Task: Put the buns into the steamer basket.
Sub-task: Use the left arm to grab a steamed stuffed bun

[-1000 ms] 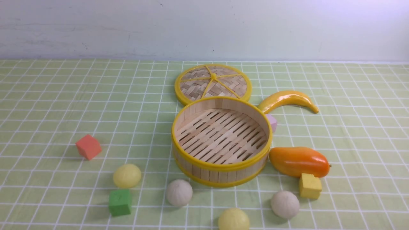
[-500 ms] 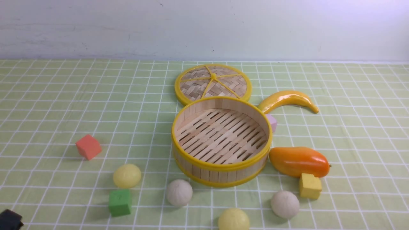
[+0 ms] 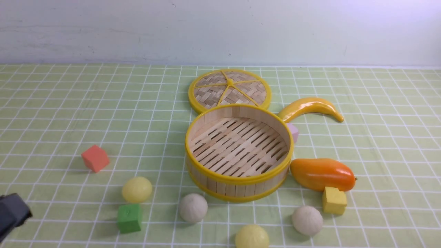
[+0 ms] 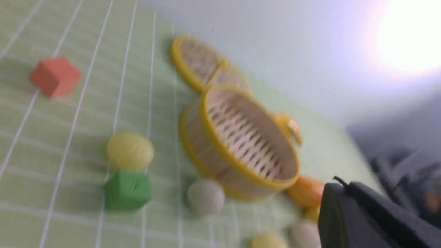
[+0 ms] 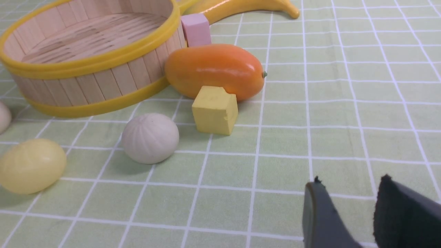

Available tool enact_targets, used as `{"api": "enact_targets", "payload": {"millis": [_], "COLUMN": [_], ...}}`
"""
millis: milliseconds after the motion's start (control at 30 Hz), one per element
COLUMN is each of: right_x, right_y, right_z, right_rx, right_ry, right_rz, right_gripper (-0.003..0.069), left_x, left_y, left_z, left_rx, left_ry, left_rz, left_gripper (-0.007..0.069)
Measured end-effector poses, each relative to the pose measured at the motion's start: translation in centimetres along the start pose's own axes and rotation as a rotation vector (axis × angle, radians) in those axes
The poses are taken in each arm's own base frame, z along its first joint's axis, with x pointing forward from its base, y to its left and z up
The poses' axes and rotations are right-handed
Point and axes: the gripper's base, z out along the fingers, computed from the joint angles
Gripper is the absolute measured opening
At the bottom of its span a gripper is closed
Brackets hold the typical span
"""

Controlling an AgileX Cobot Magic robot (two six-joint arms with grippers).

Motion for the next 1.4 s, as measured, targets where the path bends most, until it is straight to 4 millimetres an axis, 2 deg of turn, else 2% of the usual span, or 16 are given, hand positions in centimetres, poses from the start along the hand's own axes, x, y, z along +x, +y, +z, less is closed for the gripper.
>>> {"api": "enact_targets", "payload": {"millis": [67, 100, 133, 200, 233, 333, 400, 433, 467, 500, 533, 667, 900, 967, 1200, 1400], "right_x": [0.0, 0.0, 0.0, 0.0, 0.0, 0.0, 0.0, 0.0, 0.0, 0.0, 0.0, 0.0, 0.0, 0.0, 0.0, 0.0], "right_y": [0.0, 0.0, 0.0, 0.0, 0.0, 0.0, 0.0, 0.0, 0.0, 0.0, 0.0, 0.0, 0.0, 0.0, 0.0, 0.0], "right_z": [0.0, 0.0, 0.0, 0.0, 0.0, 0.0, 0.0, 0.0, 0.0, 0.0, 0.0, 0.0, 0.0, 0.0, 0.0, 0.0], "right_rx": [0.0, 0.0, 0.0, 0.0, 0.0, 0.0, 0.0, 0.0, 0.0, 0.0, 0.0, 0.0, 0.0, 0.0, 0.0, 0.0], "right_ry": [0.0, 0.0, 0.0, 0.0, 0.0, 0.0, 0.0, 0.0, 0.0, 0.0, 0.0, 0.0, 0.0, 0.0, 0.0, 0.0], "right_rz": [0.0, 0.0, 0.0, 0.0, 0.0, 0.0, 0.0, 0.0, 0.0, 0.0, 0.0, 0.0, 0.0, 0.0, 0.0, 0.0], "right_gripper": [0.0239, 0.0239, 0.0239, 0.0239, 0.0239, 0.0239, 0.0239, 0.0239, 0.0239, 0.0239, 0.0239, 0.0239, 0.0239, 0.0239, 0.0239, 0.0239], "left_x": [-0.7, -1.9, -2.1, -4.1, -4.0, -5.5, -5.6, -5.2, -4.5, -4.5, -3.4, -2.3, -2.3, -2.0, -1.2, -0.6], "left_y": [-0.4, -0.6, -0.6, -0.4, -0.2, 1.2, 1.5, 1.8, 1.3, 1.4, 0.2, -1.0, 0.3, 0.6, 2.9, 3.8], "left_z": [1.0, 2.7, 3.0, 6.2, 6.6, 12.3, 14.2, 16.1, 17.6, 17.8, 19.4, 21.9, 25.9, 26.6, 29.5, 30.5], "left_rx": [-0.057, -0.145, -0.153, -0.251, -0.26, -0.32, -0.32, -0.323, -0.309, -0.313, -0.289, -0.332, -0.402, -0.407, -0.458, -0.461], "left_ry": [0.121, 0.295, 0.313, 0.49, 0.507, 0.655, 0.693, 0.743, 0.788, 0.791, 0.834, 0.828, 0.767, 0.773, 0.814, 0.812], "left_rz": [0.045, 0.107, 0.113, 0.155, 0.153, 0.183, 0.2, 0.218, 0.263, 0.266, 0.346, 0.44, 0.501, 0.508, 0.488, 0.483], "left_gripper": [-0.0013, -0.0013, -0.0013, -0.0013, -0.0013, -0.0013, -0.0013, -0.0013, -0.0013, -0.0013, -0.0013, -0.0013, 0.0004, 0.0033, 0.0253, 0.0295]}}
